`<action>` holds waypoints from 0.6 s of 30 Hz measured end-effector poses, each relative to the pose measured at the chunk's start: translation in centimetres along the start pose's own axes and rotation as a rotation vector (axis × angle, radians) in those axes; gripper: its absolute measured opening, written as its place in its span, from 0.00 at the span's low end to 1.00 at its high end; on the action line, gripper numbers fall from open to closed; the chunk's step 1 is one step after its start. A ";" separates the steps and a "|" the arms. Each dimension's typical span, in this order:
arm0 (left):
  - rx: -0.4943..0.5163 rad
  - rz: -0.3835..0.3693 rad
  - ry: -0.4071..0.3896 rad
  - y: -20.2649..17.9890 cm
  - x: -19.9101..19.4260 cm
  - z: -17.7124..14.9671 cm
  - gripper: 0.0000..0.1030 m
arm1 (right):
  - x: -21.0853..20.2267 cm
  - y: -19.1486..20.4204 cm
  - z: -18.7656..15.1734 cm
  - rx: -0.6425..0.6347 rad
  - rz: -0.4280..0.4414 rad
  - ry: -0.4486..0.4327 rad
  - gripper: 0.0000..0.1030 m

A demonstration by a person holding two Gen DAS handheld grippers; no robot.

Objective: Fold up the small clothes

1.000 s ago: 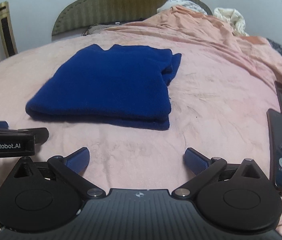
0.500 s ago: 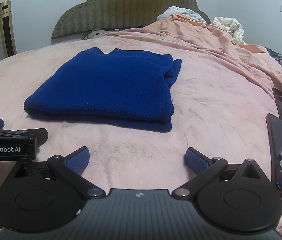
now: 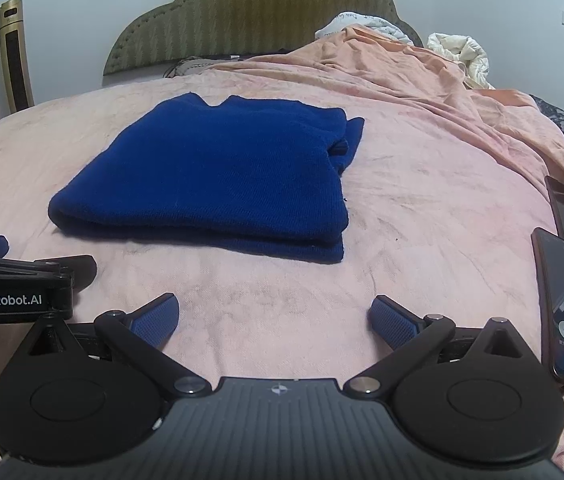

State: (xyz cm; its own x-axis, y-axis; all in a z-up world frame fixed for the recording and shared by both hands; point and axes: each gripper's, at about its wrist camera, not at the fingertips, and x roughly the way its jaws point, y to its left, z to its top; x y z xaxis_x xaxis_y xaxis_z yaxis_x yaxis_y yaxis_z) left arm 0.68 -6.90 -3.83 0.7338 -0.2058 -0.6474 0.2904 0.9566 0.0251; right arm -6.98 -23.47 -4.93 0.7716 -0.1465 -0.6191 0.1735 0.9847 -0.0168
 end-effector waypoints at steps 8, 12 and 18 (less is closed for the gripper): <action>-0.005 -0.001 0.000 0.1 0.0 0.0 1.00 | 0.1 0.1 -0.1 0.009 -0.007 -0.028 1.00; -0.005 -0.001 0.000 0.1 0.0 0.0 1.00 | 0.2 0.0 -0.2 0.012 -0.003 -0.047 1.00; -0.006 -0.002 0.000 0.1 0.0 0.1 1.00 | 0.3 0.0 -0.2 0.010 -0.002 -0.049 1.00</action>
State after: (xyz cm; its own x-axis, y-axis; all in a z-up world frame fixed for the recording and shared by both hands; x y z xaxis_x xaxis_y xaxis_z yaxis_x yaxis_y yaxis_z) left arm 0.74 -6.82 -3.79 0.7333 -0.2081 -0.6473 0.2884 0.9573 0.0189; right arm -6.90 -23.48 -5.30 0.8002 -0.1531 -0.5798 0.1808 0.9835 -0.0102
